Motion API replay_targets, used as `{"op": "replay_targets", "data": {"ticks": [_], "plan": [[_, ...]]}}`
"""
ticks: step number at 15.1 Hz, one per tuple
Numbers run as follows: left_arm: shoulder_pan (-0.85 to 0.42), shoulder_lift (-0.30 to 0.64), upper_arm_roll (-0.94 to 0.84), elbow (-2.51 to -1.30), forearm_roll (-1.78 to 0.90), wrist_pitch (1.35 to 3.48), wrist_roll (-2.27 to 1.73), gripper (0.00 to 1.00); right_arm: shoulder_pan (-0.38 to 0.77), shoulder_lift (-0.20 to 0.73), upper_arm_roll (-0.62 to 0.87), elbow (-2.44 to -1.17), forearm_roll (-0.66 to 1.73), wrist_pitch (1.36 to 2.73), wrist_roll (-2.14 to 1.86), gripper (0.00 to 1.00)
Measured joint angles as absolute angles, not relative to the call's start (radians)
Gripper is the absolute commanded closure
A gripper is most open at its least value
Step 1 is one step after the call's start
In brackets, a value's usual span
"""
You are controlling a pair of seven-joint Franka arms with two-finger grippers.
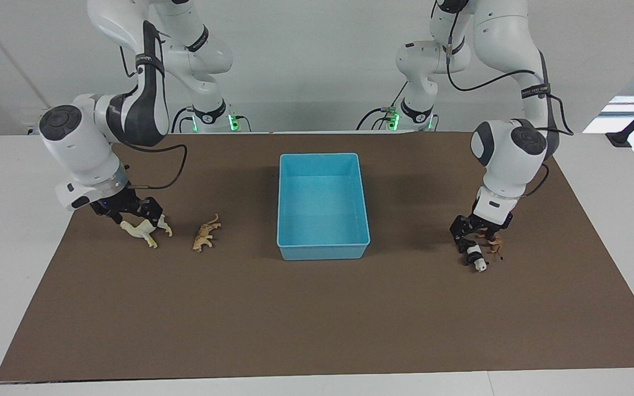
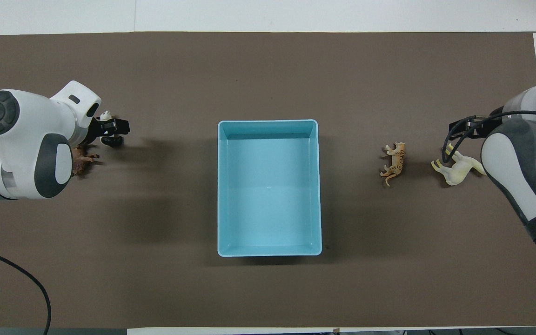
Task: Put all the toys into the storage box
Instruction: 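Grasp the panda with the left gripper while the right gripper grasps the horse, then carry the panda into the box with the left gripper and release it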
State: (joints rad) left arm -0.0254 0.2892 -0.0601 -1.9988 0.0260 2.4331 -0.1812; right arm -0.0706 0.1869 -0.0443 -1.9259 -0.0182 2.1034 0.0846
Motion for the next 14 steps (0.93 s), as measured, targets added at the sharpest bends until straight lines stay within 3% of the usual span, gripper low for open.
{"op": "replay_targets", "data": {"ticks": [3, 9, 10, 13, 14], "plan": [[-0.018, 0.340, -0.060, -1.991, 0.026, 2.462, -0.181, 0.00, -0.095, 0.202, -0.045, -1.950, -0.018, 2.121, 0.228, 0.01], [-0.018, 0.342, -0.065, -1.983, 0.026, 2.462, -0.181, 0.03, -0.120, 0.202, -0.046, -2.041, -0.018, 2.185, 0.334, 0.01], [-0.018, 0.342, -0.065, -1.983, 0.026, 2.461, -0.181, 0.22, -0.122, 0.202, -0.046, -2.059, -0.018, 2.201, 0.336, 0.01], [-0.018, 0.342, -0.065, -1.984, 0.026, 2.455, -0.181, 0.91, -0.132, 0.201, -0.047, -2.097, -0.018, 2.224, 0.337, 0.01], [-0.018, 0.343, -0.064, -1.984, 0.026, 2.445, -0.181, 1.00, -0.138, 0.201, -0.047, -2.108, -0.018, 2.236, 0.337, 0.01]]}}
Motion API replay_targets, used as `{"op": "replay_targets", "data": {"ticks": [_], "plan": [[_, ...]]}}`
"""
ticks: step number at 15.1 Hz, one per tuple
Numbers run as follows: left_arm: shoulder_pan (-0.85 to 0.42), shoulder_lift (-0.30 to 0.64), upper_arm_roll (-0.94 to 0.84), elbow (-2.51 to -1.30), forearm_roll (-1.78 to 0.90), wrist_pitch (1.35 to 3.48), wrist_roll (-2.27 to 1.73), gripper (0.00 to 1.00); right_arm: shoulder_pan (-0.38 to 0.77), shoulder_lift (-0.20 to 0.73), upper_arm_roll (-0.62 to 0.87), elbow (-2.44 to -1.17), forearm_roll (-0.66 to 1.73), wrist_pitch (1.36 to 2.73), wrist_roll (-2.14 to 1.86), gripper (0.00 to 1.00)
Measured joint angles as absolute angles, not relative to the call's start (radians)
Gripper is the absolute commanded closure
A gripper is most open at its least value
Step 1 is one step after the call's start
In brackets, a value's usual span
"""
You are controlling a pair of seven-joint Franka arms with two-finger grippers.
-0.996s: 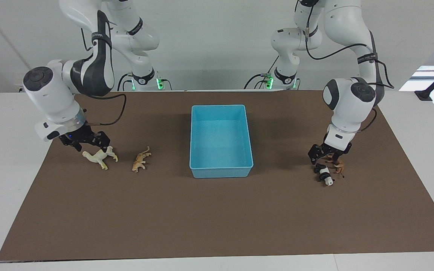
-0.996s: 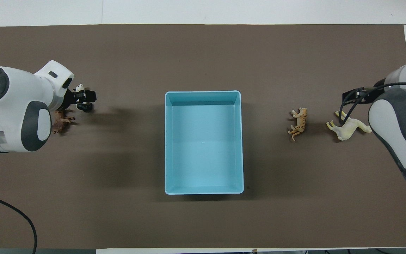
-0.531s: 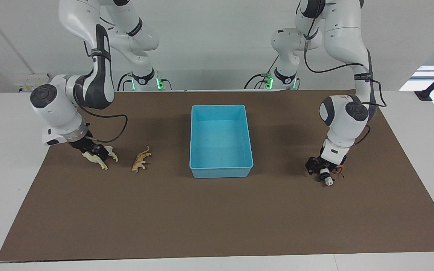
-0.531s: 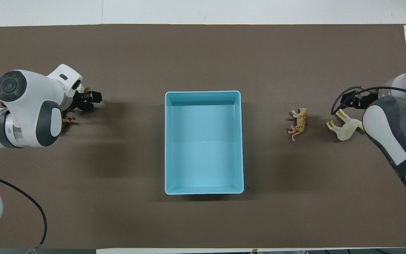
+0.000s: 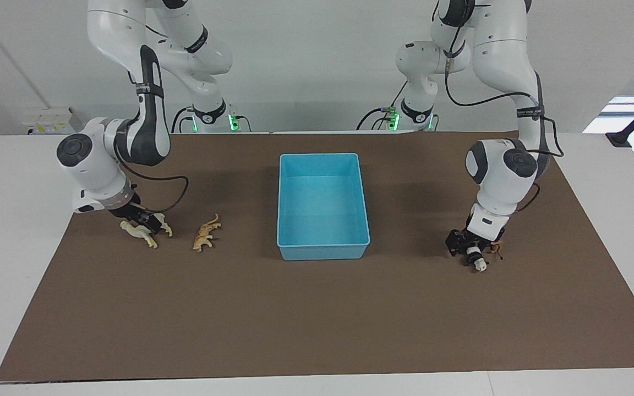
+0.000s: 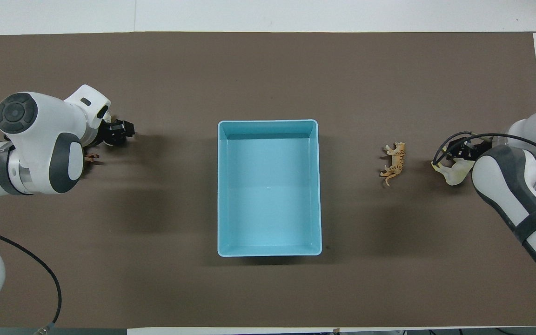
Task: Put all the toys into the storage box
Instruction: 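Carry the panda into the box with the left gripper and release it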
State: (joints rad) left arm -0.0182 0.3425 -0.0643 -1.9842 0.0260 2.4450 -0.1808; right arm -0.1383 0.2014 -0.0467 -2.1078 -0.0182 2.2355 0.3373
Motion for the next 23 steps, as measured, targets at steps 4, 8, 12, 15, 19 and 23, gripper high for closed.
{"op": "replay_targets", "data": {"ticks": [4, 8, 12, 15, 19, 23], "plan": [[-0.018, 0.342, -0.064, -1.973, 0.026, 2.400, -0.181, 1.00, -0.147, 0.201, -0.047, -2.156, -0.018, 2.311, 0.337, 0.35], [-0.020, 0.339, -0.070, -1.822, 0.025, 2.146, -0.228, 1.00, -0.147, 0.196, -0.046, -2.168, -0.018, 2.324, 0.334, 1.00], [-0.126, 0.270, -0.091, -1.711, -0.026, 1.926, -0.470, 1.00, -0.133, 0.185, -0.044, -2.145, -0.018, 2.294, 0.301, 1.00], [-0.328, 0.213, -0.099, -1.711, -0.071, 1.893, -0.788, 1.00, -0.095, 0.176, -0.041, -1.990, -0.018, 2.101, 0.307, 1.00], [-0.561, 0.208, -0.103, -1.758, -0.072, 2.008, -1.044, 1.00, -0.014, 0.166, -0.038, -1.820, -0.018, 1.948, 0.329, 1.00], [-0.630, 0.184, -0.102, -1.893, -0.072, 2.117, -1.062, 0.00, 0.044, 0.171, -0.036, -1.807, -0.018, 1.936, 0.407, 1.00]]}}
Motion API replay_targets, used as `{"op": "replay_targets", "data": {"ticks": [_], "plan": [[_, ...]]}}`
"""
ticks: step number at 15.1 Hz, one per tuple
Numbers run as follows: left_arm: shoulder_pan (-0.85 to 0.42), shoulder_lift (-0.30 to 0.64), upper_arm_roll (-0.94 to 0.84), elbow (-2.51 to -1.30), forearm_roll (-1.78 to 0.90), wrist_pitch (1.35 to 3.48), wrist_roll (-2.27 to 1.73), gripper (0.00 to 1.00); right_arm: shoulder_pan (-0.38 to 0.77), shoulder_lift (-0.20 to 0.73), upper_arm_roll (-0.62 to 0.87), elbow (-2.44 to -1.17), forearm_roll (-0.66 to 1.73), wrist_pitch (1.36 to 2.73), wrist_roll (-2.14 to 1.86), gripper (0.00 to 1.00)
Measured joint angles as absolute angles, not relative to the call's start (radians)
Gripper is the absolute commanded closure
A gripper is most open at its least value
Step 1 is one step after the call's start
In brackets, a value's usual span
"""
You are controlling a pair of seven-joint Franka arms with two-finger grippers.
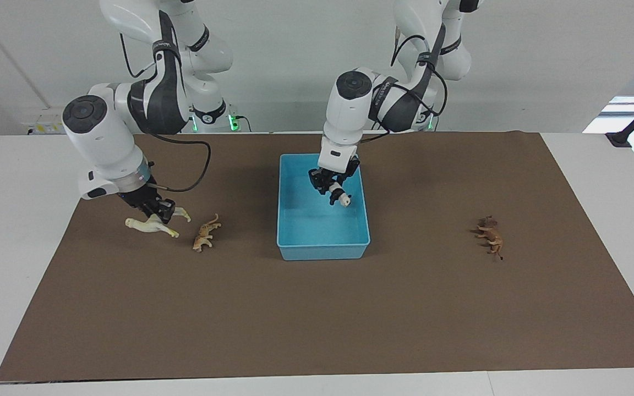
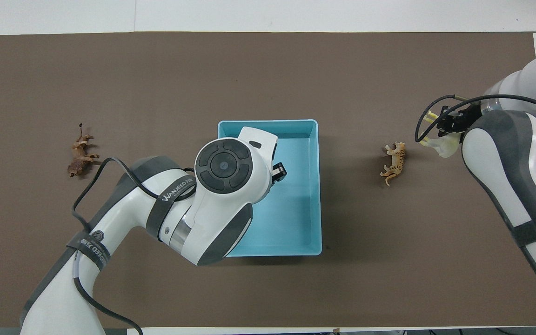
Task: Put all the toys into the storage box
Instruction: 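Carry the panda into the box with the left gripper and release it, then place the cream horse in the box while the left gripper withdraws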
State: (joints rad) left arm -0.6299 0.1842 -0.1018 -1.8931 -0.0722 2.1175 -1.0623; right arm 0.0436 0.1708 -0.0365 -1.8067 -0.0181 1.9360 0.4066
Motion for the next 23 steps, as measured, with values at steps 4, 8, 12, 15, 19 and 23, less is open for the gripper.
{"op": "replay_targets", "data": {"ticks": [4, 8, 12, 15, 19, 23], "plan": [[-0.635, 0.154, -0.096, -1.918, -0.072, 2.108, -1.065, 0.00, 0.045, 0.174, -0.038, -1.807, -0.018, 1.936, 0.420, 1.00], [-0.591, 0.095, -0.061, -1.898, -0.022, 1.907, -0.958, 0.00, 0.141, 0.174, -0.032, -1.804, -0.016, 1.936, 0.597, 1.00], [-0.276, 0.034, -0.034, -1.895, -0.006, 1.807, -0.462, 0.00, 0.340, 0.174, -0.026, -1.773, -0.015, 1.938, 0.857, 1.00], [-0.109, 0.038, -0.029, -1.909, -0.005, 1.876, -0.170, 0.00, 0.509, 0.193, -0.023, -1.725, -0.012, 1.945, 1.049, 1.00], [-0.042, 0.107, -0.034, -1.955, 0.048, 2.068, -0.072, 0.00, 0.595, 0.271, -0.022, -1.656, 0.019, 1.977, 1.139, 1.00], [0.074, 0.219, -0.035, -1.958, 0.063, 2.245, 0.082, 0.00, 0.613, 0.328, -0.022, -1.655, 0.024, 2.017, 1.149, 1.00]]}}
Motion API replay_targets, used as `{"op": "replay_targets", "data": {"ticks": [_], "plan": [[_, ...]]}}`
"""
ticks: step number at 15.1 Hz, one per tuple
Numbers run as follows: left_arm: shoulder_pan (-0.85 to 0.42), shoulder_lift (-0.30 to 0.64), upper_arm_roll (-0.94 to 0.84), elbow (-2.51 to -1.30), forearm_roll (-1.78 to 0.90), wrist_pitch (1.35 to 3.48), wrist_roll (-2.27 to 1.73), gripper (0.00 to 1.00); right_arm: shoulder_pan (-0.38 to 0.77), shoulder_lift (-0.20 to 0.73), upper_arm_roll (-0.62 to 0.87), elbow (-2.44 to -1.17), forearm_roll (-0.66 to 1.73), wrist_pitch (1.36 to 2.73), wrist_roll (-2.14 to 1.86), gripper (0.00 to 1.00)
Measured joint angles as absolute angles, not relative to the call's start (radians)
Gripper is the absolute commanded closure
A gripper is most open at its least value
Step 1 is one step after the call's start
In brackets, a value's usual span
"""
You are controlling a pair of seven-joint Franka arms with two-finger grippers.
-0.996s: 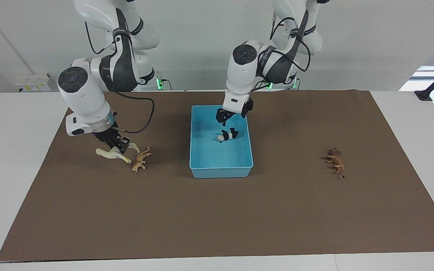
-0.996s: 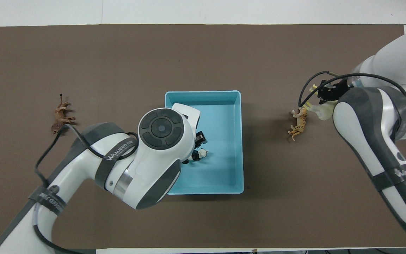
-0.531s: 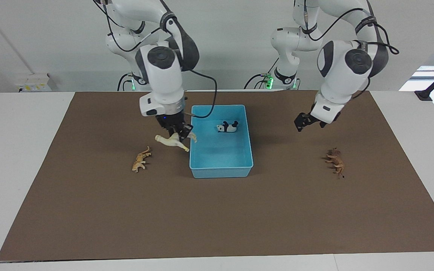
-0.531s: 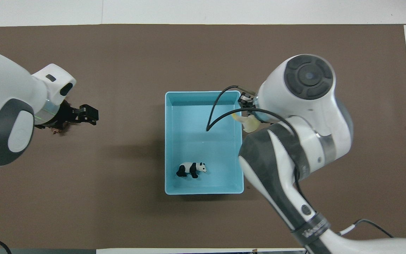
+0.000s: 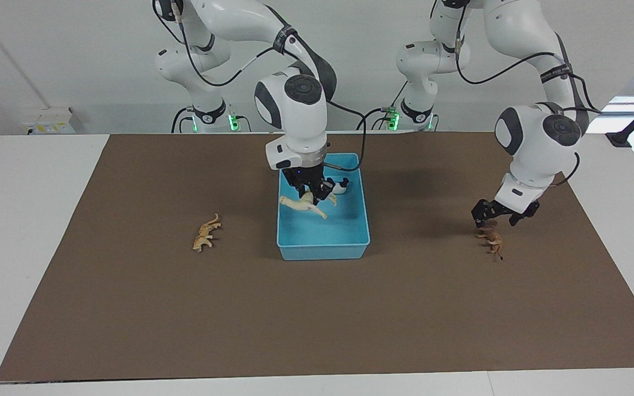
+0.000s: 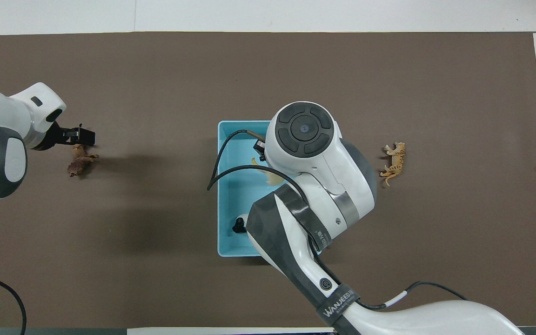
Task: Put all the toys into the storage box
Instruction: 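Place the cream horse in the box while the left gripper withdraws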
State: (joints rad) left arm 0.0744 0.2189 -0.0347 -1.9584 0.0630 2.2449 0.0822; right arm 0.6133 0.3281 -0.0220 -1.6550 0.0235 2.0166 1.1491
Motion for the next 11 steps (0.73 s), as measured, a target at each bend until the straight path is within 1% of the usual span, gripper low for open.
{"op": "replay_targets", "data": {"ticks": [1, 2, 3, 4, 5, 6, 8, 9, 11], "plan": [[0.091, 0.245, -0.035, -1.958, 0.063, 2.276, 0.102, 0.00, 0.616, 0.340, -0.022, -1.655, 0.023, 2.037, 1.154, 1.00], [0.098, 0.271, -0.035, -1.958, 0.063, 2.307, 0.108, 0.00, 0.614, 0.350, -0.024, -1.655, 0.023, 2.055, 1.155, 0.97], [0.098, 0.293, -0.037, -1.957, 0.063, 2.331, 0.108, 0.00, 0.610, 0.359, -0.026, -1.654, 0.023, 2.065, 1.155, 0.80], [0.098, 0.310, -0.041, -1.957, 0.063, 2.350, 0.107, 0.00, 0.607, 0.364, -0.029, -1.653, 0.023, 2.065, 1.155, 0.54], [0.098, 0.322, -0.045, -1.956, 0.062, 2.368, 0.102, 0.00, 0.607, 0.364, -0.032, -1.652, 0.023, 2.065, 1.155, 0.36], [0.098, 0.330, -0.047, -1.956, 0.062, 2.380, 0.096, 0.00, 0.607, 0.364, -0.033, -1.650, 0.023, 2.065, 1.155, 0.22], [0.098, 0.335, -0.048, -1.957, 0.062, 2.381, 0.094, 0.00, 0.607, 0.364, -0.033, -1.646, 0.023, 2.063, 1.155, 0.07], [0.098, 0.335, -0.048, -1.961, 0.062, 2.381, 0.094, 0.00, 0.607, 0.364, -0.034, -1.642, 0.023, 2.057, 1.155, 0.05], [0.098, 0.335, -0.048, -1.979, 0.062, 2.381, 0.093, 0.00, 0.606, 0.364, -0.037, -1.623, 0.023, 2.023, 1.155, 0.05]]}}
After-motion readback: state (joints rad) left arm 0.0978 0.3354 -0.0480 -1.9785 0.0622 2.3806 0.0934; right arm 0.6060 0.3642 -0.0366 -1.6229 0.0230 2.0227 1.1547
